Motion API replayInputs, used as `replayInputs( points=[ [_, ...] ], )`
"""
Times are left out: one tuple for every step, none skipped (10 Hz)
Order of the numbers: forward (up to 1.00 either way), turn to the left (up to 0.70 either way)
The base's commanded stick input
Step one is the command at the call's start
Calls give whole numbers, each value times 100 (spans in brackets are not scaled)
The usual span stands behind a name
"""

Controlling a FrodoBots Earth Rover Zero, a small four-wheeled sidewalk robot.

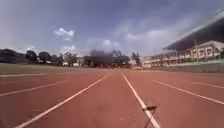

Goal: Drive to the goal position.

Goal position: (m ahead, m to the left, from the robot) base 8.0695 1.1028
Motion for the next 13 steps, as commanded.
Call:
replayInputs(
  points=[
    [70, 0],
    [70, 0],
    [70, 0],
    [70, 0],
    [70, 0],
    [70, 0],
    [70, 0],
    [70, 0],
    [70, 0],
    [70, 0],
    [70, 0],
    [70, 0],
    [70, 0]
  ],
)
